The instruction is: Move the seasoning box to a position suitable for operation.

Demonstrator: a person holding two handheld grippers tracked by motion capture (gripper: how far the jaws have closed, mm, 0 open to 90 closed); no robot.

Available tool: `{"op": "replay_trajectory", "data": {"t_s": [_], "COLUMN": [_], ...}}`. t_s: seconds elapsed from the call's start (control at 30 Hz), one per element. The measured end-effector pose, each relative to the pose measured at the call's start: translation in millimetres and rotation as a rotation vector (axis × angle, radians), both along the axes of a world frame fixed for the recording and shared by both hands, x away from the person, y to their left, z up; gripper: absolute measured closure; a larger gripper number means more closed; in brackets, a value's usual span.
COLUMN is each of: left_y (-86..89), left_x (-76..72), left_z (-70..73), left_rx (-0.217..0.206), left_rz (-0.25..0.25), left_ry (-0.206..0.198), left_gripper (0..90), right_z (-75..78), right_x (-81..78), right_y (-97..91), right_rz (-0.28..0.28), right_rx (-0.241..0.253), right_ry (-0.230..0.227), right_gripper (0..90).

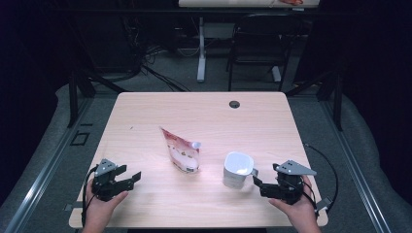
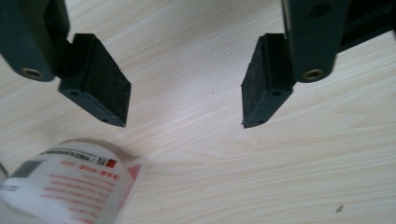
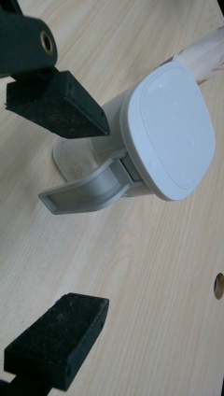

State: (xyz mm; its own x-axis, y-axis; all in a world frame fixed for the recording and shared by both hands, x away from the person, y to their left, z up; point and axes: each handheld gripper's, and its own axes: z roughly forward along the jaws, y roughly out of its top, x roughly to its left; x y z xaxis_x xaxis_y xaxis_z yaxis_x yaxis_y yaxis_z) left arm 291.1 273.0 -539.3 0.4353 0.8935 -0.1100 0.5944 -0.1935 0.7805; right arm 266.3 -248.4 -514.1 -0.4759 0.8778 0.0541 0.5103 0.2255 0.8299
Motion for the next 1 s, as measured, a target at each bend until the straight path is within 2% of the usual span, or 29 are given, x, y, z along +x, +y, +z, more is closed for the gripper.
{"op": "replay_trajectory", "data": {"t_s": [0.13, 0.2, 0.27, 0.33, 0.4, 0.47, 0.5, 0.53, 0.63, 0.7, 0.8, 0.93, 1.0], "left_y": [0.8, 0.6, 0.2, 0.2, 0.3, 0.1, 0.3, 0.4, 1.4, 2.4, 4.4, 6.3, 7.3], "left_x": [0.5, 1.3, 2.3, 3.0, 1.9, -2.5, -3.9, -5.2, -6.4, -8.8, -10.4, -9.9, -10.0], "left_z": [2.1, 1.5, 0.0, 0.2, 2.5, 4.8, 6.2, 6.5, 7.9, 7.2, 6.3, 2.7, 1.2], "left_rx": [0.001, 0.014, 0.024, 0.022, -0.004, -0.001, 0.002, 0.0, -0.003, -0.006, -0.014, -0.014, -0.002], "left_rz": [0.007, 0.006, 0.002, 0.018, -0.009, -0.039, -0.045, -0.038, -0.054, -0.055, -0.055, -0.059, -0.058], "left_ry": [0.004, 0.024, 0.046, 0.057, 0.049, 0.009, 0.002, -0.012, -0.02, -0.045, -0.049, -0.045, -0.042], "left_gripper": [24.1, 19.5, 15.1, 12.6, 7.0, 6.9, 8.2, 13.6, 20.5, 30.7, 41.6, 49.6, 53.2], "right_z": [1.5, 3.7, 5.4, 5.4, 5.5, 6.1, 6.8, 7.3, 10.1, 13.1, 18.5, 23.3, 23.6], "right_x": [0.1, -0.3, -0.5, 0.3, -0.1, -1.3, -2.4, -3.2, -3.5, -4.0, -4.5, -4.0, -3.4], "right_y": [1.4, 1.6, 1.6, 2.0, 2.2, 2.3, 2.6, 2.8, 2.3, 1.3, 0.0, 0.0, 0.8], "right_rz": [0.014, 0.012, 0.006, 0.007, 0.025, 0.061, 0.065, 0.066, 0.059, 0.058, 0.051, 0.03, 0.02], "right_rx": [-0.007, -0.002, 0.004, 0.015, 0.009, -0.017, -0.041, -0.052, -0.032, -0.021, -0.023, 0.006, 0.036], "right_ry": [-0.027, -0.037, -0.034, -0.031, -0.037, -0.043, -0.046, -0.051, -0.06, -0.067, -0.071, -0.064, -0.075], "right_gripper": [16.4, 15.3, 12.0, 0.5, 0.0, 0.0, 1.8, 5.6, 18.9, 30.4, 40.4, 44.4, 48.5]}}
